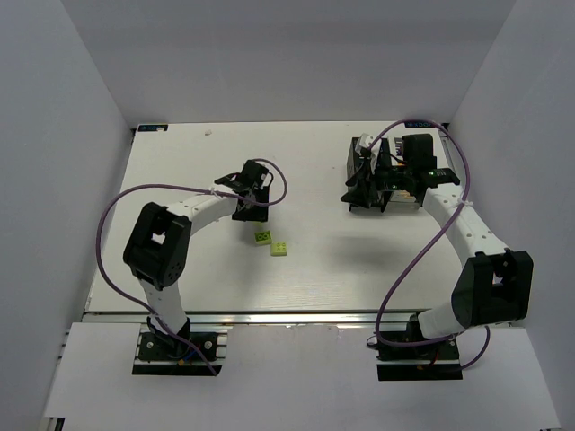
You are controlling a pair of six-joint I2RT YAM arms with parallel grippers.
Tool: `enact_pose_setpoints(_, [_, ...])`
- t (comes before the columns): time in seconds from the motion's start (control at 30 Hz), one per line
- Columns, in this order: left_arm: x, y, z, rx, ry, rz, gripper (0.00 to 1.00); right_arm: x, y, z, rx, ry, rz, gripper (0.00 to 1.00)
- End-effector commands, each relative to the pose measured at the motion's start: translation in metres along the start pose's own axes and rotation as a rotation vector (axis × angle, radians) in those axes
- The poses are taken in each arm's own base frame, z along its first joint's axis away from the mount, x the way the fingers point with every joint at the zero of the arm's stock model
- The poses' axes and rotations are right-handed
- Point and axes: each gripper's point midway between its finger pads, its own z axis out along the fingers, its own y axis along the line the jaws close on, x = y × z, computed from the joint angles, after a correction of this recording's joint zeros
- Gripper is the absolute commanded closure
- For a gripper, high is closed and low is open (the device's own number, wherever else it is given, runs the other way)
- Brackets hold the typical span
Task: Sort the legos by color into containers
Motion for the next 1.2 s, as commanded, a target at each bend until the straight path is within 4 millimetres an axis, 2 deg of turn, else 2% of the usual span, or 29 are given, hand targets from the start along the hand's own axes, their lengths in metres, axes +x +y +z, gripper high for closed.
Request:
enact_pose_setpoints(0.0, [-0.017, 0.006, -0.005, -0.034, -0.039, 0.098, 0.37, -0.018, -0.001, -0.006, 0.021, -0.044, -0.041, 0.41])
enact_pose_setpoints(0.27, [-0.019, -0.002, 0.009, -0.001, -0.030, 0.137, 0.40, -0.016, 0.000, -0.005, 0.022, -0.040, -0.025, 0.40])
enact_pose_setpoints(0.47, [-0.018, -0.008, 0.014, 0.028, -0.035, 0.137, 0.49, -0.013, 0.000, -0.005, 0.026, -0.035, -0.010, 0.40])
enact_pose_setpoints(0.57, [-0.020, -0.010, 0.015, 0.035, -0.036, 0.135, 0.61, -0.013, -0.001, -0.005, 0.029, -0.034, -0.005, 0.41])
enact_pose_setpoints(0.6, [-0.023, -0.012, 0.013, 0.041, -0.043, 0.125, 0.70, -0.014, -0.001, -0.005, 0.030, -0.036, -0.007, 0.41])
enact_pose_setpoints(0.67, [-0.029, -0.017, 0.009, 0.065, -0.059, 0.110, 0.78, -0.015, -0.001, -0.006, 0.039, -0.036, -0.004, 0.41])
enact_pose_setpoints(0.77, [-0.047, -0.032, -0.005, 0.132, -0.110, 0.059, 0.84, -0.022, -0.008, -0.010, 0.097, -0.050, 0.008, 0.50])
enact_pose_setpoints(0.8, [-0.053, -0.039, -0.011, 0.164, -0.127, 0.028, 0.84, -0.025, -0.012, -0.012, 0.132, -0.059, 0.007, 0.63])
enact_pose_setpoints(0.83, [-0.069, -0.049, -0.023, 0.214, -0.182, 0.006, 0.85, -0.033, -0.018, -0.019, 0.192, -0.071, -0.007, 0.70])
enact_pose_setpoints(0.87, [-0.075, -0.060, -0.031, 0.271, -0.198, -0.013, 0.85, -0.041, -0.024, -0.023, 0.228, -0.094, -0.029, 0.79])
enact_pose_setpoints(0.9, [-0.082, -0.071, -0.040, 0.332, -0.214, -0.053, 0.85, -0.045, -0.026, -0.027, 0.259, -0.103, -0.017, 0.99])
enact_pose_setpoints(0.93, [-0.099, -0.083, -0.050, 0.394, -0.276, -0.074, 0.85, -0.049, -0.035, -0.036, 0.338, -0.102, -0.015, 1.00])
enact_pose_setpoints(1.0, [-0.114, -0.104, -0.072, 0.520, -0.316, -0.132, 0.86, -0.058, -0.045, -0.045, 0.406, -0.124, -0.014, 1.00])
enact_pose_setpoints(1.03, [-0.134, -0.115, -0.086, 0.583, -0.379, -0.148, 0.86, -0.061, -0.051, -0.053, 0.460, -0.132, -0.001, 1.00])
enact_pose_setpoints(1.07, [-0.158, -0.136, -0.108, 0.704, -0.440, -0.183, 0.87, -0.065, -0.060, -0.066, 0.532, -0.158, 0.026, 1.00])
enact_pose_setpoints(1.1, [-0.156, -0.137, -0.102, 0.700, -0.430, -0.184, 0.87, -0.068, -0.061, -0.066, 0.536, -0.166, 0.017, 1.00])
enact_pose_setpoints(1.17, [-0.185, -0.157, -0.125, 0.806, -0.503, -0.208, 0.87, -0.070, -0.066, -0.077, 0.582, -0.190, 0.045, 1.00])
